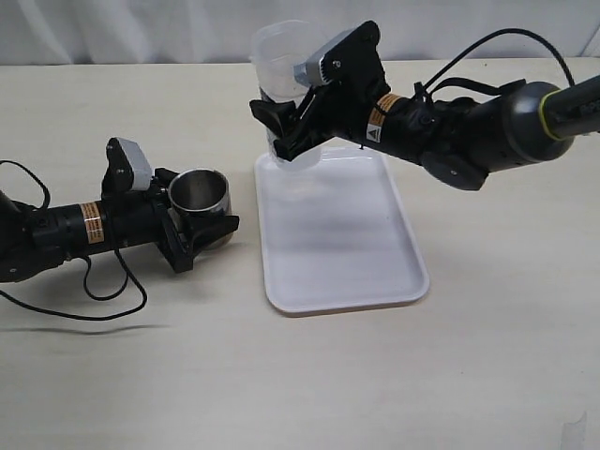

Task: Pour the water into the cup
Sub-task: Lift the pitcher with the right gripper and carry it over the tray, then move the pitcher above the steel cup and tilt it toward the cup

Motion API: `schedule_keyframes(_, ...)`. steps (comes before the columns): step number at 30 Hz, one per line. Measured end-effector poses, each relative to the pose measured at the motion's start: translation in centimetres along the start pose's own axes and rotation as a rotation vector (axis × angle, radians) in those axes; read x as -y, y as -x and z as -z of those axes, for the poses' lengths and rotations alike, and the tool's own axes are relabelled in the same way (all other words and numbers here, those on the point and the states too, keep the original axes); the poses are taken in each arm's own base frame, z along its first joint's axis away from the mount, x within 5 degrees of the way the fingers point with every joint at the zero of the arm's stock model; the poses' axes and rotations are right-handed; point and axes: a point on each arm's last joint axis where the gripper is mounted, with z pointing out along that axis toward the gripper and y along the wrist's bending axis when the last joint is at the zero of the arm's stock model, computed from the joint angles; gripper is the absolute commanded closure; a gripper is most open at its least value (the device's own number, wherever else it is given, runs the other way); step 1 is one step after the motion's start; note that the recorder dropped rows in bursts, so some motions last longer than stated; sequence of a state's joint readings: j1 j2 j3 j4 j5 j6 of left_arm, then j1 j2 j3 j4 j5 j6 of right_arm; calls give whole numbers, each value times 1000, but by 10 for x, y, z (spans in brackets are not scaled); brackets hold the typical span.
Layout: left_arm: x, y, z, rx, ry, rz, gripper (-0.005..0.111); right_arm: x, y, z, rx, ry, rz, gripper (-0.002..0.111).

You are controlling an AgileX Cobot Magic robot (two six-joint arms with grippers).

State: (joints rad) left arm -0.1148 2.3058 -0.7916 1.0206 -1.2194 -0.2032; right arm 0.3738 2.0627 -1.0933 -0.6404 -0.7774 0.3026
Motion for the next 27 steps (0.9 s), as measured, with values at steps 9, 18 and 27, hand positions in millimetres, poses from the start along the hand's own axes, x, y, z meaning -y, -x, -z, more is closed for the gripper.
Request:
schedule_keyframes(9, 0, 0, 0, 0, -2, 1, 107, -2, -8, -3, 2, 19, 19, 104)
schedule_keyframes(18, 0, 0, 0, 0, -2, 1, 107, -20, -5, -9, 7, 54, 108, 104)
schedule_keyframes(27, 0, 0, 0, 0, -2, 1, 107, -24, -12, -17, -11, 56, 112, 104)
